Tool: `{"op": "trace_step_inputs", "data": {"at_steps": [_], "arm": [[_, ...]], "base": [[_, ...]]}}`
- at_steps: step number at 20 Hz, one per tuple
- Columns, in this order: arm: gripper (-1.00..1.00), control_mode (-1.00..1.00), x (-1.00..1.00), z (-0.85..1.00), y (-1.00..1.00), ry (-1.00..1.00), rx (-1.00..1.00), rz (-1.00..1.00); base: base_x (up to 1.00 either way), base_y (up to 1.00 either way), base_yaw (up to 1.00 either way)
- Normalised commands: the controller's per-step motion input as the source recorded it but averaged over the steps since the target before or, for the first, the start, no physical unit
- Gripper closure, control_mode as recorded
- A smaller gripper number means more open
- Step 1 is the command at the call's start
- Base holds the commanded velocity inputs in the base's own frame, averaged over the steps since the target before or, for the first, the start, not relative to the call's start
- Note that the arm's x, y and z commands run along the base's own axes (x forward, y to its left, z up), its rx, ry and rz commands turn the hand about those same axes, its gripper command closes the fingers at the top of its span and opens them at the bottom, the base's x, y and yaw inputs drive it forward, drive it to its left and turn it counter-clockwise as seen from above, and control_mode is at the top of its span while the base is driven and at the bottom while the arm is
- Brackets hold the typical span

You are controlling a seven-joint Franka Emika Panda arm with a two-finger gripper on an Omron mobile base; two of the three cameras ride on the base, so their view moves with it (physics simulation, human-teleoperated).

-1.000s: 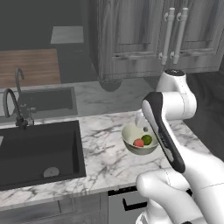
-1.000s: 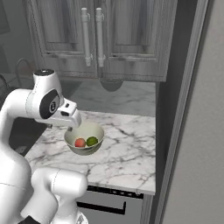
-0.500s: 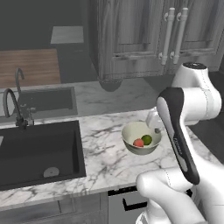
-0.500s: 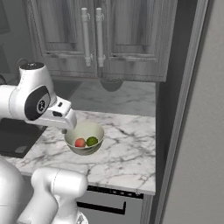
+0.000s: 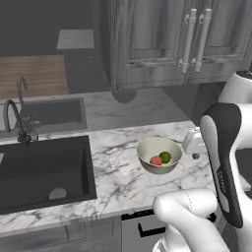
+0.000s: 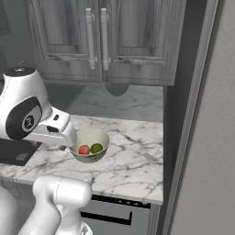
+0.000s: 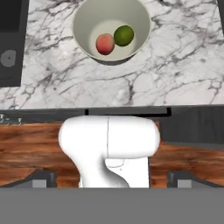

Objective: Take the peach, lime, and potato from the freezer and place them in the bowl on the counter.

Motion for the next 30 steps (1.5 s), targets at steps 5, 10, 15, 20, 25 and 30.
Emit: {"op": "trace_step_inputs", "data": {"at_steps": [5,10,15,20,25,30], "arm": [[-1.00,-1.00,-0.22,0.40,0.00,0.00,0.00,0.00],[-1.00,-1.00,-0.02,0.31,0.04,-0.06,-0.01,0.00],[-1.00,-1.00,-0.07,0.09,0.13,-0.05,-0.04,0.00],[-1.00,-1.00,-0.08,0.06,0.05,-0.02,-0.01,0.00],[-1.00,-1.00,-0.06,0.00,0.00,0.00,0.00,0.00],[-1.00,-1.00,-0.10,0.00,-0.01,0.00,0.00,0.00]], "base": [[0.00,0.00,0.00],[0.00,0.00,0.00],[0.00,0.00,0.00],[0.00,0.00,0.00],[0.00,0.00,0.00],[0.00,0.00,0.00]]}}
